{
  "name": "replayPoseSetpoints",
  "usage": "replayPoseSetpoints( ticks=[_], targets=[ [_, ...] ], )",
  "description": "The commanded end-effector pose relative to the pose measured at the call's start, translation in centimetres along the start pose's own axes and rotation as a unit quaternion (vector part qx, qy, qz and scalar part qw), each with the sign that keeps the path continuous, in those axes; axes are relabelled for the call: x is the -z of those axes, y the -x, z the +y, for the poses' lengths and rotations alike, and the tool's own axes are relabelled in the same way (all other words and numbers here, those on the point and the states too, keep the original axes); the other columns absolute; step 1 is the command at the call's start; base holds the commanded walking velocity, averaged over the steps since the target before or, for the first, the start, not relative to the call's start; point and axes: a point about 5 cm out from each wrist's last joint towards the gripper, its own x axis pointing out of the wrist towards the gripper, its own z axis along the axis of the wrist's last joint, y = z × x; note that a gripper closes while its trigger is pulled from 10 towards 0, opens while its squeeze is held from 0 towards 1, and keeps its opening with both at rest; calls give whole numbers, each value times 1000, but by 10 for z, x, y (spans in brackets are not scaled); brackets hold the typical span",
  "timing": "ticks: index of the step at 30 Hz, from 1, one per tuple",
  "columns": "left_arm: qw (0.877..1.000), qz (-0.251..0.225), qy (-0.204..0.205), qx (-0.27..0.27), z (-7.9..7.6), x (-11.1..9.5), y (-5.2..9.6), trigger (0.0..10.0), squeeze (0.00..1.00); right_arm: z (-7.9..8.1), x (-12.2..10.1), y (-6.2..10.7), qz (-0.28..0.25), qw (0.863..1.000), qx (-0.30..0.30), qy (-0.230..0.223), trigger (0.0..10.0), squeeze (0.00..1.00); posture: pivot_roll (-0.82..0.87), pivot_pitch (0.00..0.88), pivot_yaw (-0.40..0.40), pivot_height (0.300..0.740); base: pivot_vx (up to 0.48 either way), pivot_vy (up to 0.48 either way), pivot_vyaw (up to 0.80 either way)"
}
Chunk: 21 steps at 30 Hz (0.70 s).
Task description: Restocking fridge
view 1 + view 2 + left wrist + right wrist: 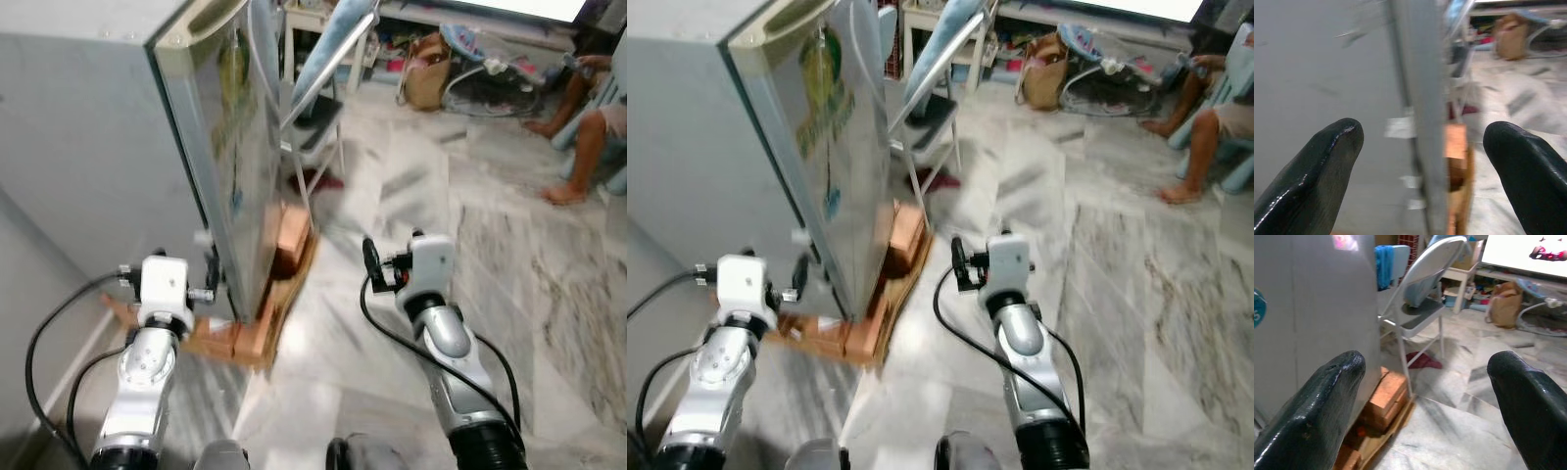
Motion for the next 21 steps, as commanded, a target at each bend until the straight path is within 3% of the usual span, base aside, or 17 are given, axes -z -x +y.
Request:
replayPoseSetpoints(
  ticks=[1, 21],
  targets=[
    [1000, -5, 0, 1, -1, -3, -2, 10000, 0, -4, 3, 1, 8, 1000, 9, 1, 10000, 0, 67, 83, -53, 740, 0, 0, 0],
    [1000, -5, 0, 1, -1, -3, -2, 10000, 0, -4, 3, 1, 8, 1000, 9, 1, 10000, 0, 67, 83, -53, 740, 0, 0, 0]
  ],
)
